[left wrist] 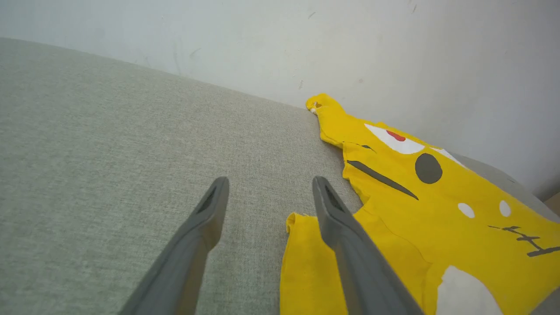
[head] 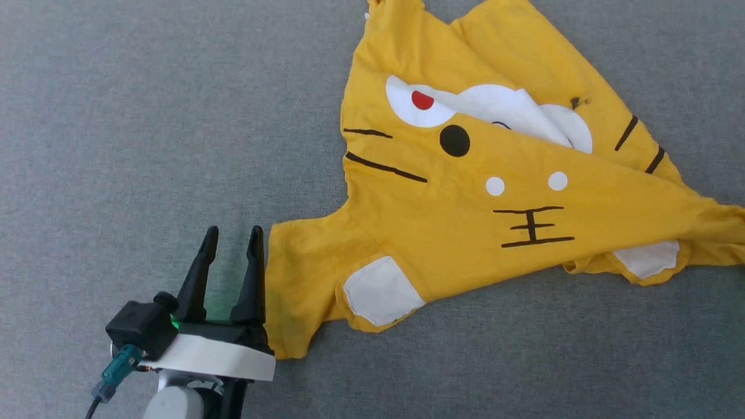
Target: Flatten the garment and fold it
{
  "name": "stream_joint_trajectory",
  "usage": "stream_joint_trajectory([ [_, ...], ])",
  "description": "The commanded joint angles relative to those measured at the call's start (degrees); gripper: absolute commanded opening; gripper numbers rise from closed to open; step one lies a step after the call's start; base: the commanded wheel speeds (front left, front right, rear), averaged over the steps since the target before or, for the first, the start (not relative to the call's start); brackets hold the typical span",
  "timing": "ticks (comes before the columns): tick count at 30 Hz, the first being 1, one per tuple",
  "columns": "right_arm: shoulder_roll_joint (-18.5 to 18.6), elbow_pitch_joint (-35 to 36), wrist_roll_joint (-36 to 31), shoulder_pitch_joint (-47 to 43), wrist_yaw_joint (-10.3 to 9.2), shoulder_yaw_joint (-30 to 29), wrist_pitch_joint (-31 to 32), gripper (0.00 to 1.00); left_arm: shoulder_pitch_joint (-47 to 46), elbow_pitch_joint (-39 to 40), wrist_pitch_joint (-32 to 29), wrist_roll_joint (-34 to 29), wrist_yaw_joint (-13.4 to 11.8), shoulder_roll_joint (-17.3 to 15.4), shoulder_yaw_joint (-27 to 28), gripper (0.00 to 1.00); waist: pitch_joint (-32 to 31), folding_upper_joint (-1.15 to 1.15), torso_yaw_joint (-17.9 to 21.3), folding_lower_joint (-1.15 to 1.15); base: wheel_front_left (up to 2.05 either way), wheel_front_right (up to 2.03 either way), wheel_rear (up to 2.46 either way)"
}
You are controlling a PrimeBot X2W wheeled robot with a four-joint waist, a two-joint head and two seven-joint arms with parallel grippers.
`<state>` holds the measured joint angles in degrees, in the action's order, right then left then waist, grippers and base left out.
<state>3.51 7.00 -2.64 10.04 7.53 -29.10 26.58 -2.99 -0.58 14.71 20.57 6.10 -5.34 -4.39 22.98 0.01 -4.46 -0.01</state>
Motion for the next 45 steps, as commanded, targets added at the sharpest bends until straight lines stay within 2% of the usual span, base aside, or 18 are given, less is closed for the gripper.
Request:
stream_joint_trajectory([
  [1,0.6,-1.0,-1.9,1.6,-0.04,0.0,-1.5,1.00,-1.0,0.3,0.1,0.0,0.5,-0.4,-0.1,1.00,0.9,-0.01,-0.4,0.01,0.00,0.00,0.00],
  [5,0.0,-4.2,-2.8,5.5,-0.04,2.2,-6.9,1.00,-1.3,0.3,0.0,0.1,0.4,-0.8,-0.1,1.00,1.0,-0.01,-0.9,0.01,0.00,0.00,0.00],
  [10,-0.4,-1.7,-0.4,8.3,-0.04,11.0,-8.3,1.00,-1.3,0.1,0.0,0.2,0.1,-0.5,-0.6,1.00,0.4,-0.01,-1.3,0.01,0.00,0.00,0.00],
  [14,0.1,-0.1,1.0,10.9,-0.04,19.1,-3.4,1.00,-1.3,0.1,0.1,0.5,0.0,-0.2,-1.1,1.00,0.2,-0.01,-1.7,0.01,0.00,0.00,0.00],
  [17,2.2,-1.7,2.2,13.9,-0.04,24.2,2.9,1.00,-1.4,0.1,0.1,0.6,0.0,-0.1,-1.3,1.00,0.6,-0.01,-2.4,0.01,0.00,0.00,0.00],
  [21,4.9,-6.6,3.3,18.7,-0.04,28.5,11.4,1.00,-1.9,0.1,0.2,0.7,0.1,0.0,-1.6,1.00,1.4,-0.01,-3.4,0.01,0.00,0.00,0.00],
  [27,7.1,-16.5,3.8,23.4,-0.04,30.9,17.6,1.00,-2.8,-0.2,0.2,0.5,0.3,0.3,-2.6,1.00,2.3,-0.01,-5.6,0.01,0.00,0.00,0.00],
  [28,7.4,-18.0,3.7,23.7,-0.04,31.2,18.6,0.68,-3.0,-0.4,0.2,0.5,0.3,0.3,-2.8,1.00,2.3,-0.01,-6.0,0.01,0.00,0.00,0.00],
  [29,7.8,-19.2,3.7,24.1,-0.04,31.5,19.0,0.29,-3.1,-0.5,0.2,0.5,0.4,0.4,-3.0,1.00,2.4,-0.01,-6.3,0.01,0.00,0.00,0.00],
  [30,8.0,-20.1,3.6,24.4,-0.04,31.6,19.0,0.00,-3.2,-0.7,0.2,0.6,0.4,0.5,-3.2,1.00,2.4,-0.01,-6.7,0.01,0.00,0.00,0.00],
  [35,9.1,-22.0,3.3,27.0,-0.04,33.5,17.4,0.00,-3.2,-1.6,0.3,1.0,0.5,0.9,-3.5,1.00,2.3,-0.01,-7.9,0.01,0.00,0.00,0.00],
  [45,12.0,-22.5,1.1,39.3,-0.04,37.0,12.6,0.00,-4.4,-1.7,0.3,1.2,0.8,1.5,-4.2,1.00,4.0,-0.01,-10.4,0.01,0.00,0.00,0.00],
])
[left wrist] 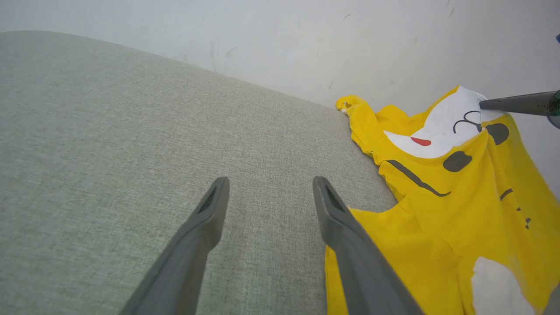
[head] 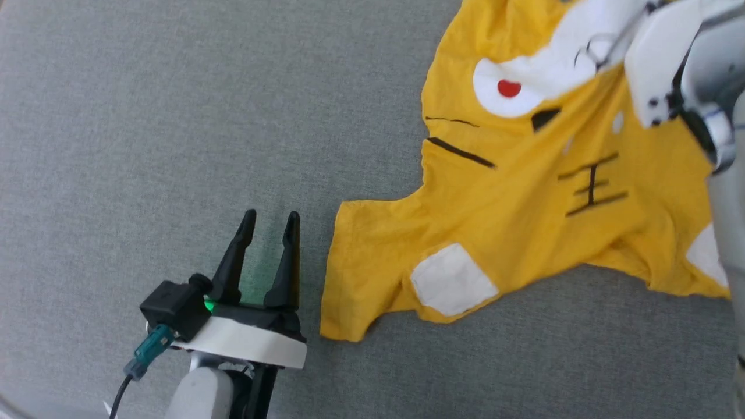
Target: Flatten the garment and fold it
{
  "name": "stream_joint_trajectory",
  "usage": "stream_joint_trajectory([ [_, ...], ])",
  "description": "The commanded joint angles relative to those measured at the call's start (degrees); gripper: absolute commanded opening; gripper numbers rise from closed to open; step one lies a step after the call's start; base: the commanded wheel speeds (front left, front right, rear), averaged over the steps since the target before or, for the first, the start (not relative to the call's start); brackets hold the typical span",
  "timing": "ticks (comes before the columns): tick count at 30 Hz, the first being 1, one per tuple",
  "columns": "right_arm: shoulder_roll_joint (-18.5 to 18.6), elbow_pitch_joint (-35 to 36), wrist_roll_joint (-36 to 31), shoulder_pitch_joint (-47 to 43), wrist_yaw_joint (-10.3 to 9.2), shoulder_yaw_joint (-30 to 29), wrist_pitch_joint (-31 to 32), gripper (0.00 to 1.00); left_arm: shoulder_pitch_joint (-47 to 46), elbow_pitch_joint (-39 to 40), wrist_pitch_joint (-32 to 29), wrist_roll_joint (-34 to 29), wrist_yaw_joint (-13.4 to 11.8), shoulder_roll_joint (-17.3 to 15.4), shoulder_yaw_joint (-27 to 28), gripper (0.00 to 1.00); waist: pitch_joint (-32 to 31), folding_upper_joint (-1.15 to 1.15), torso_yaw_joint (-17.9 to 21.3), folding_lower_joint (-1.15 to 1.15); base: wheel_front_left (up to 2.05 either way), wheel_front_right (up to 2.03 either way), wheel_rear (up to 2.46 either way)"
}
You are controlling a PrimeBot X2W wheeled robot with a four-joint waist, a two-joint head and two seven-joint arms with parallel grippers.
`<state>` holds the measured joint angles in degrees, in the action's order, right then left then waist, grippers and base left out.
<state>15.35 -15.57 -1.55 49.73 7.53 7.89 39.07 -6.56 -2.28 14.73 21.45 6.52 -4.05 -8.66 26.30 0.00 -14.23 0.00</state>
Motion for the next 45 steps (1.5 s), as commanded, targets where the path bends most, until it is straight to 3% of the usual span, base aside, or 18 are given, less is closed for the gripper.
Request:
stream_joint_trajectory([
  [1,0.2,-0.3,-0.5,1.0,-0.04,0.1,-0.5,0.00,-1.0,-0.1,0.3,0.4,0.4,0.2,-0.2,1.00,1.1,0.00,-1.0,0.00,0.00,0.00,0.00],
  [6,-0.1,-5.3,-4.2,6.0,-0.04,-0.5,-4.6,0.00,-2.6,-0.7,0.3,0.7,0.6,0.6,-1.5,1.00,3.5,0.00,-2.6,0.00,0.00,0.00,0.00],
  [7,-0.4,-6.6,-5.1,6.4,-0.04,-1.1,-5.3,0.23,-2.9,-0.9,0.3,0.7,0.7,0.6,-1.7,1.00,3.8,0.00,-2.8,0.00,0.00,0.00,0.00],
  [8,-0.9,-7.9,-6.0,6.5,-0.04,-1.8,-6.1,1.00,-3.2,-1.0,0.3,0.8,0.7,0.6,-1.9,1.00,4.1,0.00,-3.0,0.00,0.00,0.00,0.00],
  [15,-3.9,-13.3,-7.2,6.3,-0.04,-5.0,-11.3,1.00,-4.0,-1.3,0.3,0.5,0.8,0.8,-0.9,1.00,3.5,0.00,-2.7,0.00,0.00,0.00,0.00],
  [21,-6.3,-10.3,-4.9,3.7,-0.04,-7.6,-17.0,1.00,-2.8,-0.4,0.3,-1.1,0.8,0.8,0.9,1.00,-0.3,0.00,-0.1,0.00,0.00,0.00,0.00],
  [25,-7.3,-3.6,-2.4,-1.7,-0.04,-8.9,-19.9,1.00,-1.0,0.4,0.3,-1.9,0.8,0.5,2.0,1.00,-3.6,0.00,2.3,0.00,0.00,0.00,0.00],
  [31,-9.0,12.0,0.1,-15.5,-0.04,-11.8,-22.9,1.00,2.3,1.9,0.3,-2.6,0.1,0.0,3.6,1.00,-8.7,0.00,6.0,0.00,0.00,0.00,0.00],
  [39,-12.3,30.4,0.0,-37.6,-0.04,-21.1,-30.2,1.00,6.3,3.8,0.3,-2.2,-0.7,0.0,4.5,1.00,-13.4,0.00,8.6,0.00,0.00,0.00,0.00],
  [45,-12.5,31.2,7.8,-53.3,-0.04,-23.5,-39.7,1.00,9.8,5.4,0.3,-3.1,-1.3,0.2,5.8,1.00,-15.1,0.00,9.2,0.00,0.00,0.00,0.00],
])
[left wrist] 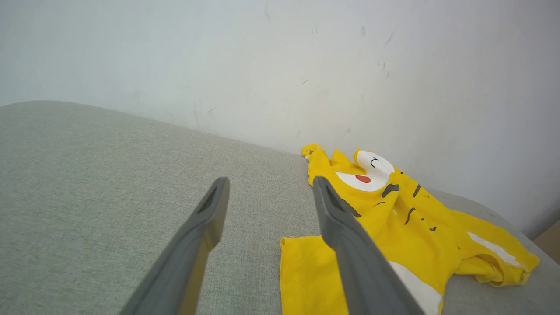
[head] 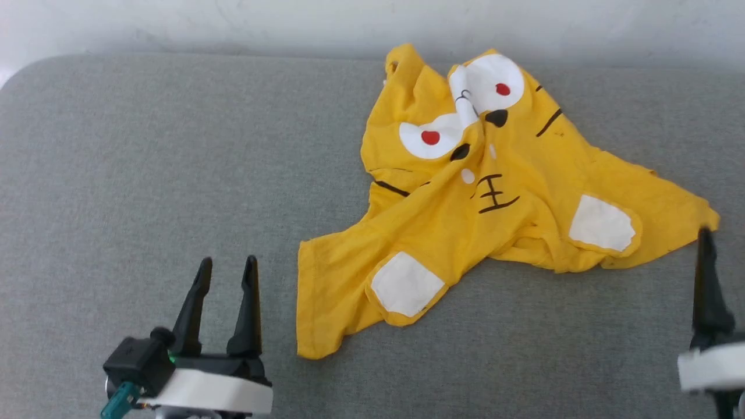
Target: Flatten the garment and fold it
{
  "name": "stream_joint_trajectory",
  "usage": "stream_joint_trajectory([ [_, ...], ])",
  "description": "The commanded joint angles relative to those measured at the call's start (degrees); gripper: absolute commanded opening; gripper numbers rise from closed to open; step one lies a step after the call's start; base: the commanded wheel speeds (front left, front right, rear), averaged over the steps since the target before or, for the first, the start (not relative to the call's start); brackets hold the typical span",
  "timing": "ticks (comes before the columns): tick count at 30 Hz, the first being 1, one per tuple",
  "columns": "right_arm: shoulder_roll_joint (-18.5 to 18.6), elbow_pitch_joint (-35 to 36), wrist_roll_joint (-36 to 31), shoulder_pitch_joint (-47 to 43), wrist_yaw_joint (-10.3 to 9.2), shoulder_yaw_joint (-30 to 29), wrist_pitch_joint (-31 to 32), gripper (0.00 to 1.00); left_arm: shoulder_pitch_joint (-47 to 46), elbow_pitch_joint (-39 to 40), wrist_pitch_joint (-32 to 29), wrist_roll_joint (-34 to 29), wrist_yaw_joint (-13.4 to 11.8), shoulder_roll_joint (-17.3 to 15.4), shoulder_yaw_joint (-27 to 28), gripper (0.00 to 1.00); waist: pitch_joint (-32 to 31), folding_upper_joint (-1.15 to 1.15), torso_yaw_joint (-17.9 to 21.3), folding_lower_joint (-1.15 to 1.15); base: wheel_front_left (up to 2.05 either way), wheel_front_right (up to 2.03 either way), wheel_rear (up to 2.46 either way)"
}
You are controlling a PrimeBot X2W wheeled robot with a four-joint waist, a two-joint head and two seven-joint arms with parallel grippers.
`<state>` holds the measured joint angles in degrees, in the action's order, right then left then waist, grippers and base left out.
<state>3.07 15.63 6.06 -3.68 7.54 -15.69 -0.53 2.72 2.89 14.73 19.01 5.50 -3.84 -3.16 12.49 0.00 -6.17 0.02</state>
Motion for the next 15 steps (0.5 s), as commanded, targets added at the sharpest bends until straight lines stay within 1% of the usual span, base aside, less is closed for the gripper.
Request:
stream_joint_trajectory([
  [1,-0.2,-0.9,1.6,-1.8,-0.05,0.4,-1.8,1.00,1.2,0.5,0.3,-1.1,-0.4,-0.1,0.6,1.00,-1.6,0.00,1.3,-0.02,0.00,0.00,0.00],
  [4,-0.2,-4.7,4.0,-5.9,-0.05,2.6,-6.0,1.00,3.0,1.1,0.3,-2.0,-0.5,0.0,1.2,1.00,-2.6,0.00,1.7,-0.02,0.00,0.00,0.00],
  [7,-0.2,-7.5,4.9,-6.7,-0.05,5.1,-8.8,1.00,4.3,0.8,0.3,-3.0,-0.6,0.0,1.1,1.00,-3.4,0.00,2.0,-0.02,0.00,0.00,0.00],
  [12,-0.2,-8.9,3.8,-5.2,-0.05,6.1,-10.1,1.00,4.1,-0.2,-0.3,-4.5,-0.4,-0.2,-0.7,1.00,-4.4,0.00,1.8,-0.02,0.00,0.00,0.00],
  [15,-0.2,-9.0,3.3,-4.7,-0.05,5.6,-9.8,1.00,2.2,-0.7,-3.2,-5.2,0.0,-1.0,-2.5,1.00,-4.4,0.00,1.2,-0.02,0.00,0.00,0.00],
])
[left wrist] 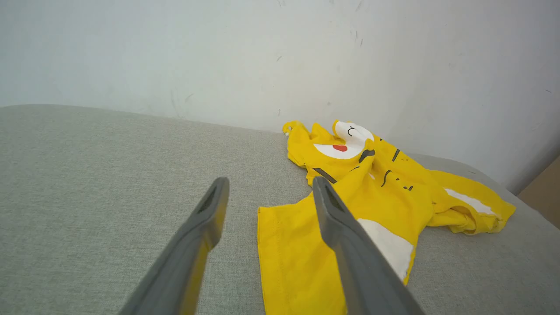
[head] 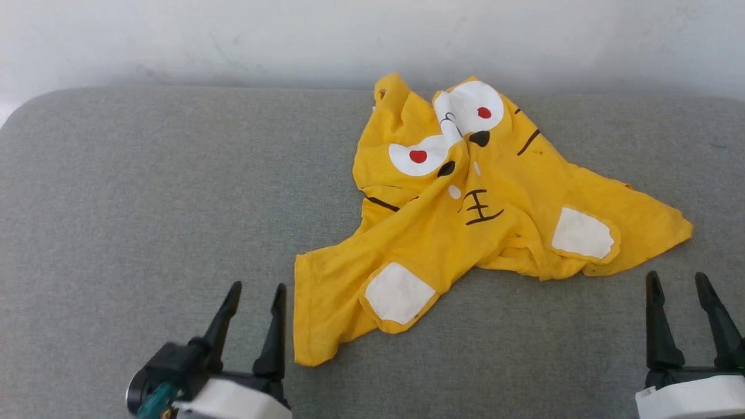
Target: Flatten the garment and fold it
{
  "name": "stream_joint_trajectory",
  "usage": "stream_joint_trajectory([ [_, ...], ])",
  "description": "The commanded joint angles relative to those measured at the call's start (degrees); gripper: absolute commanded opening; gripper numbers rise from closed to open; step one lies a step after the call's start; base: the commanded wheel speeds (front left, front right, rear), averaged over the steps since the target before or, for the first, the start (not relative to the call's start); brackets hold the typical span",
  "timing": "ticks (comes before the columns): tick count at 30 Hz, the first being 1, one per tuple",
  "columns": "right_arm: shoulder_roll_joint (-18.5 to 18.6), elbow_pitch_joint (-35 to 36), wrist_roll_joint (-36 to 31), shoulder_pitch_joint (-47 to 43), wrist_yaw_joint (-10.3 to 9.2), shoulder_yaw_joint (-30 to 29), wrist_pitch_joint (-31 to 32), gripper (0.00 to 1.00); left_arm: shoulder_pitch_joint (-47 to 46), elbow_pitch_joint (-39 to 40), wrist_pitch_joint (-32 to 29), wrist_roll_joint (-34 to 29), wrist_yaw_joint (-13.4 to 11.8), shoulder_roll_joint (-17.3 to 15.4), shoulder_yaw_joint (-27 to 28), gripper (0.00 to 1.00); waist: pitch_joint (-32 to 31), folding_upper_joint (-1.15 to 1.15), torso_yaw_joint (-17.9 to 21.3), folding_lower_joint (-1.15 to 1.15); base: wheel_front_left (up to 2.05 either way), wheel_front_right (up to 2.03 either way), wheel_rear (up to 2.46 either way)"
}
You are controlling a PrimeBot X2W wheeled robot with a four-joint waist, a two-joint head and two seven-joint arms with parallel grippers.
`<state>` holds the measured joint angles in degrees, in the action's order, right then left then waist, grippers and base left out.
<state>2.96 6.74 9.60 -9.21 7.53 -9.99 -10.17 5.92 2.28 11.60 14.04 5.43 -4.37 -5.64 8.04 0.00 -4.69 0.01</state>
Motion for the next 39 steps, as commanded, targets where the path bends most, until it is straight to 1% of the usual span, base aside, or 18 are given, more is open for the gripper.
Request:
stream_joint_trajectory([
  [1,-0.1,-0.1,-0.3,0.9,-0.04,-0.3,0.0,1.00,-1.9,-0.4,-1.6,-0.4,0.2,-0.8,-0.8,1.00,0.1,0.00,-0.5,-0.01,0.00,0.00,0.00],
  [3,-0.1,0.0,-0.5,1.0,-0.04,-0.5,0.2,1.00,-3.8,-1.6,-6.6,-0.6,0.6,-1.9,-2.8,1.00,0.4,0.00,-0.8,-0.01,0.00,0.00,0.00],
  [6,-0.1,-0.1,-0.3,1.2,-0.04,0.2,0.5,1.00,-6.4,-4.0,-15.8,-0.9,1.1,-4.0,-5.4,1.00,1.1,0.00,-1.0,-0.01,0.00,0.00,0.00],
  [11,-0.1,-0.3,0.1,1.9,-0.04,1.2,0.5,1.00,-9.8,-5.6,-28.7,1.4,1.6,-6.3,-8.1,1.00,2.8,0.00,-0.6,-0.01,0.00,0.00,0.00],
  [16,-0.1,-0.7,0.2,2.6,-0.04,1.8,0.3,1.00,-11.3,-6.3,-35.8,1.7,1.6,-8.5,-9.1,1.00,4.4,0.00,0.5,-0.01,0.00,0.00,0.00],
  [19,-0.1,-0.8,0.1,3.0,-0.04,1.6,0.2,1.00,-11.6,-7.3,-38.9,3.2,1.4,-8.0,-9.1,1.00,5.1,0.00,1.0,-0.01,0.00,0.00,0.00],
  [23,-0.1,-1.1,0.1,3.5,-0.04,1.3,0.0,1.00,-11.5,-8.8,-43.3,6.3,1.5,-6.7,-10.3,1.00,5.6,0.00,1.4,-0.01,0.00,0.00,0.00],
  [24,-0.1,-1.3,0.0,3.6,-0.04,1.3,0.0,1.00,-11.5,-9.1,-44.0,7.2,1.6,-6.2,-10.5,0.83,5.7,0.00,1.4,-0.01,0.00,0.00,0.00],
  [25,-0.1,-1.4,0.0,3.6,-0.04,1.3,0.0,1.00,-11.5,-9.4,-44.7,7.6,1.6,-6.0,-11.0,0.44,5.8,0.00,1.5,-0.01,0.00,0.00,0.00],
  [26,-0.1,-1.5,0.0,3.7,-0.04,1.3,-0.1,1.00,-11.6,-9.6,-44.9,7.7,1.7,-6.0,-11.5,0.12,5.9,0.00,1.5,-0.01,0.00,0.00,0.00],
  [27,-0.1,-1.6,0.0,3.8,-0.04,1.3,-0.1,1.00,-11.7,-9.8,-44.7,7.8,1.7,-5.8,-11.8,0.00,5.9,0.00,1.6,-0.01,0.00,0.00,0.00],
  [33,-0.1,-2.4,0.2,4.2,-0.04,1.2,-0.2,1.00,-12.2,-9.6,-42.6,7.8,1.6,-5.5,-12.3,0.00,5.6,0.00,1.4,-0.01,0.00,0.00,0.00],
  [39,-0.1,-2.6,0.2,4.5,-0.04,0.7,-0.5,1.00,-13.5,-7.0,-37.6,6.7,-0.4,-5.1,-10.7,0.00,5.7,0.00,0.5,-0.01,0.00,0.00,0.00],
])
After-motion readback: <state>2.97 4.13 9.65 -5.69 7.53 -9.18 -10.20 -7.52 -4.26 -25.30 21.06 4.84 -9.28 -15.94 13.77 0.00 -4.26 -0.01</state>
